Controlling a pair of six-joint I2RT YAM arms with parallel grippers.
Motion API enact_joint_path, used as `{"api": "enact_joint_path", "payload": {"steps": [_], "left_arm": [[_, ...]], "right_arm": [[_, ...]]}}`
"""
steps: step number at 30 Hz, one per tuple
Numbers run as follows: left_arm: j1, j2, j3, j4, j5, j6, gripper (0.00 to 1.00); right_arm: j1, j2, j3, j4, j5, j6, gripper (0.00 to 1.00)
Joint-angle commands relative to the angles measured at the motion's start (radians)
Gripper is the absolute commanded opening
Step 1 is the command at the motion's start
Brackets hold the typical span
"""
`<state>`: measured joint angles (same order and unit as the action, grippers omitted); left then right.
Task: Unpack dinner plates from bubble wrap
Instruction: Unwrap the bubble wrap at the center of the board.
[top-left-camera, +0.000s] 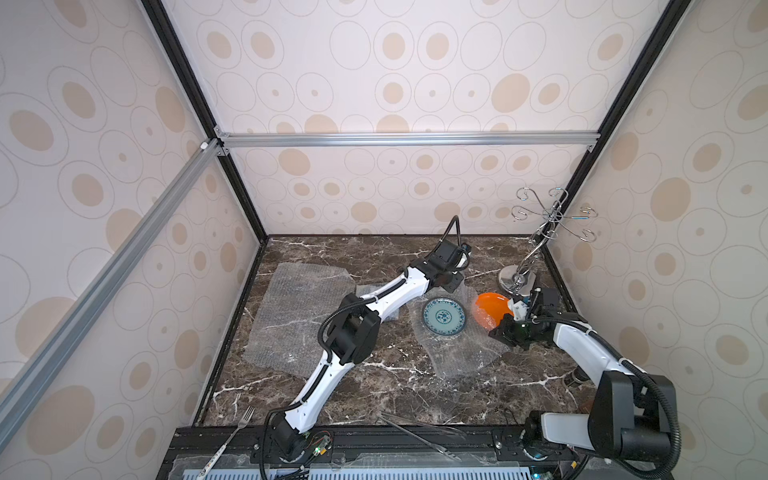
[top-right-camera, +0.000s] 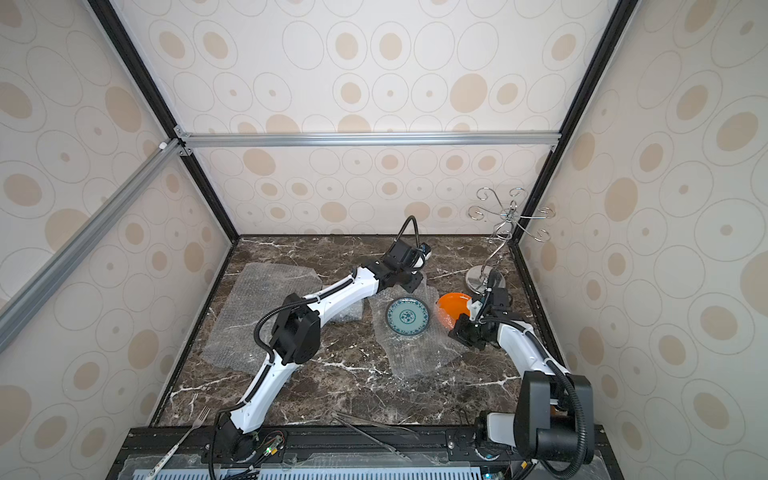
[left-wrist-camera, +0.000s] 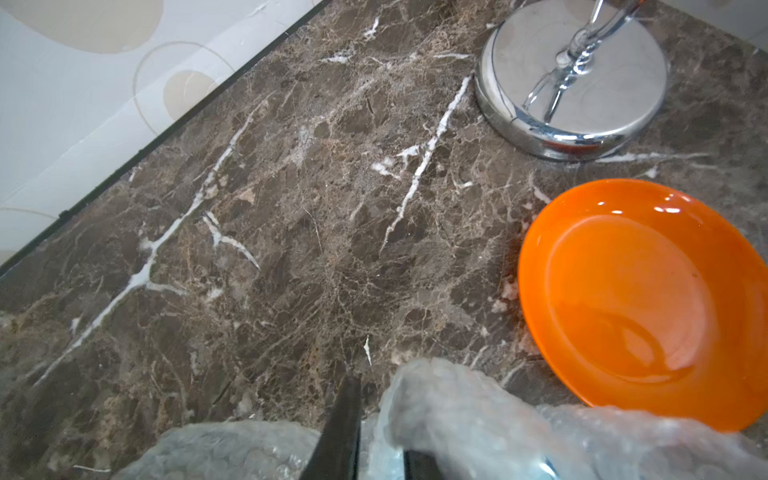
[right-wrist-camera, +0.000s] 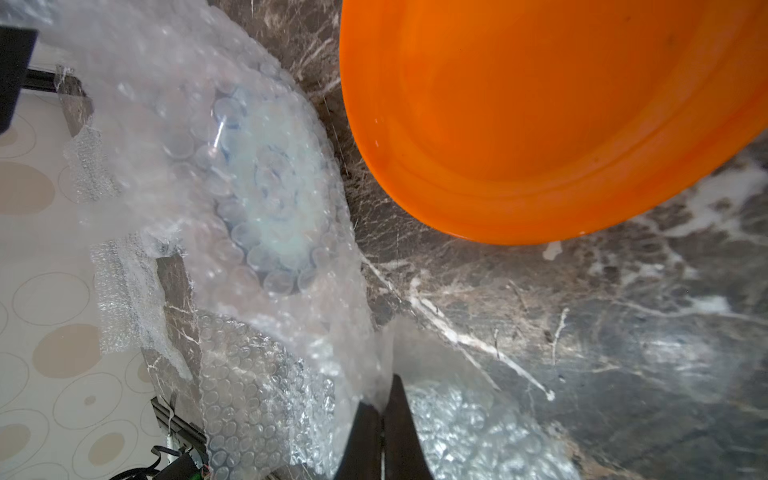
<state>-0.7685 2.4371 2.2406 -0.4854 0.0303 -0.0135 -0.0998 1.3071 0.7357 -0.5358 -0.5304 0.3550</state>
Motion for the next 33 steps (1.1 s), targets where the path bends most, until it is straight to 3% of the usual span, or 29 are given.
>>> {"api": "enact_joint_path", "payload": {"steps": [1,10,15,20,25,33], "left_arm": [[0.021,0.028,0.043,-0.027,0.011,0.014,0.26],[0.080,0.055,0.109,-0.040,0.026,0.001,0.34],[0.104,0.106,0.214,-0.077,0.033,-0.005,0.59],[0.127,0.100,0.252,-0.081,0.029,-0.005,0.82],[0.165,0.056,0.235,-0.087,0.034,-0.025,0.90],[0.185,-0.068,0.147,-0.084,0.035,-0.062,0.99]], "right_arm": [[-0.008,0.007,-0.004,-0.025,0.001,-0.005,0.00],[-0.008,-0.035,0.046,-0.101,0.061,-0.031,0.08],[-0.009,-0.048,0.067,-0.126,0.075,-0.037,0.11],[-0.009,-0.053,0.104,-0.167,0.095,-0.049,0.25],[-0.009,-0.087,0.159,-0.230,0.129,-0.062,0.42],[0.000,-0.159,0.288,-0.362,0.144,-0.076,0.48]]}}
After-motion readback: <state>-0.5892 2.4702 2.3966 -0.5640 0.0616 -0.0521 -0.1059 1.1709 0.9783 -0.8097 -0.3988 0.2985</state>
